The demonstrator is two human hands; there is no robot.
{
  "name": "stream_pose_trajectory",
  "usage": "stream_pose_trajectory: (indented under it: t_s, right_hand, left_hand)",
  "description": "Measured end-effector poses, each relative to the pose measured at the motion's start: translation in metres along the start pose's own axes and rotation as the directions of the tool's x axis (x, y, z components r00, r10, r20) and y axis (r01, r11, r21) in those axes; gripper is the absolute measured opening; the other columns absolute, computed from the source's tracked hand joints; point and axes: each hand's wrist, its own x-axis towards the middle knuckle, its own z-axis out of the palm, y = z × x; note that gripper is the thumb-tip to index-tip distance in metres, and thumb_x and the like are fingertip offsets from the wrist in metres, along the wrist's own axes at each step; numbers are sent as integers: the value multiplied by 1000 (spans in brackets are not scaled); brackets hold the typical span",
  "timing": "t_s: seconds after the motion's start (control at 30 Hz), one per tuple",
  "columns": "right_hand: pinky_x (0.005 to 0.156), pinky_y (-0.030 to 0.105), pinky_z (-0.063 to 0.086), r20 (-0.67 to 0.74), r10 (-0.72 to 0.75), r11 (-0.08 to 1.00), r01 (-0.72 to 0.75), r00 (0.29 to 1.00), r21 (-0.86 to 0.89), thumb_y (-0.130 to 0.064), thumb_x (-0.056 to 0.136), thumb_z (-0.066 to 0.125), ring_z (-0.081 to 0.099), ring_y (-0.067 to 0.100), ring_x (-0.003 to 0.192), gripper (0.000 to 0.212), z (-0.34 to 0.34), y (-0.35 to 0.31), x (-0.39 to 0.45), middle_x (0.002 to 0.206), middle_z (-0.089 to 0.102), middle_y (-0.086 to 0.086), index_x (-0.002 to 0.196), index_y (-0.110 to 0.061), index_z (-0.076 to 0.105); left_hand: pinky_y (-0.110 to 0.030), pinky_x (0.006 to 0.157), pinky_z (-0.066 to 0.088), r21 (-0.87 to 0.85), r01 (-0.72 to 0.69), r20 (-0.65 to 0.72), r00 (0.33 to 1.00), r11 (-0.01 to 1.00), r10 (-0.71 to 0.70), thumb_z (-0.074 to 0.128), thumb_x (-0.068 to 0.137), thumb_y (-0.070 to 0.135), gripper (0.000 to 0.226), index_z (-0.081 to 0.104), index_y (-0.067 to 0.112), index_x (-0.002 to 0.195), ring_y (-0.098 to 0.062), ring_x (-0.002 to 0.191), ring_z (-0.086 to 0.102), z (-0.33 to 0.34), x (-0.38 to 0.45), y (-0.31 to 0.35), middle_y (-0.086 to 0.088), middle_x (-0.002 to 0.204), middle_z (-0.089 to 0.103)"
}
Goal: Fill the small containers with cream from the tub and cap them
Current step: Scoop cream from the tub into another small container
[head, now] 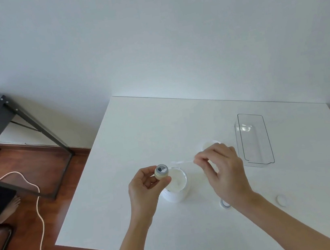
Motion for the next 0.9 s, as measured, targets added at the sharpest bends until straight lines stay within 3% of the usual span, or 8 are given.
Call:
stream_pose_trajectory:
  t_s: [0.13,0.33,0.53,0.7,0.8,0.9]
  right_hand:
    - [75,36,42,214,181,983,-180,960,-25,-10,85,70,58,18,73,9,26,10,2,78,61,-4,78,-16,70]
    - [79,28,26,420,187,962,-80,888,-260,-25,95,55,51,20,87,18,74,15,3,94,55,-2,91,-19,71]
    - [79,30,24,563,277,944,-112,779,-310,-15,94,52,51,20,93,15,91,13,6,97,55,-1,90,-20,66]
    - [77,32,27,543,447,894,-344,711,-286,-20,93,57,58,20,92,14,80,16,9,96,64,-1,86,-14,67]
    - [85,34,39,497,582,802,-554,643,-222,-23,91,60,62,19,86,18,65,20,11,81,67,-6,80,-11,67]
    - [89,38,45,488,669,697,-700,560,-152,-24,90,63,59,18,76,18,50,25,13,65,58,-8,77,-13,66]
  left_hand:
    - [-14,70,56,-27,-14,6,1000,1000,14,84,73,-5,34,71,16,98,-10,83,75,-8,-2,-2,2,95,80]
    - [-16,73,56,-51,-32,22,999,998,33,82,76,-5,35,72,20,98,-11,87,74,-19,-6,-3,0,101,79]
    - [-16,76,55,-31,-50,28,998,998,51,80,79,-5,39,74,31,95,-9,90,73,-27,-8,-5,3,104,78]
    - [-16,77,55,-8,-53,38,998,999,53,80,80,-2,35,72,25,101,-9,93,72,-28,-7,-7,3,104,78]
    - [-17,78,56,9,-50,42,998,999,50,79,80,-2,34,71,22,103,-9,94,72,-27,-5,-9,4,104,78]
    - [-17,77,56,14,-43,49,998,999,43,79,80,-3,34,70,21,104,-8,94,72,-24,-3,-11,5,104,78]
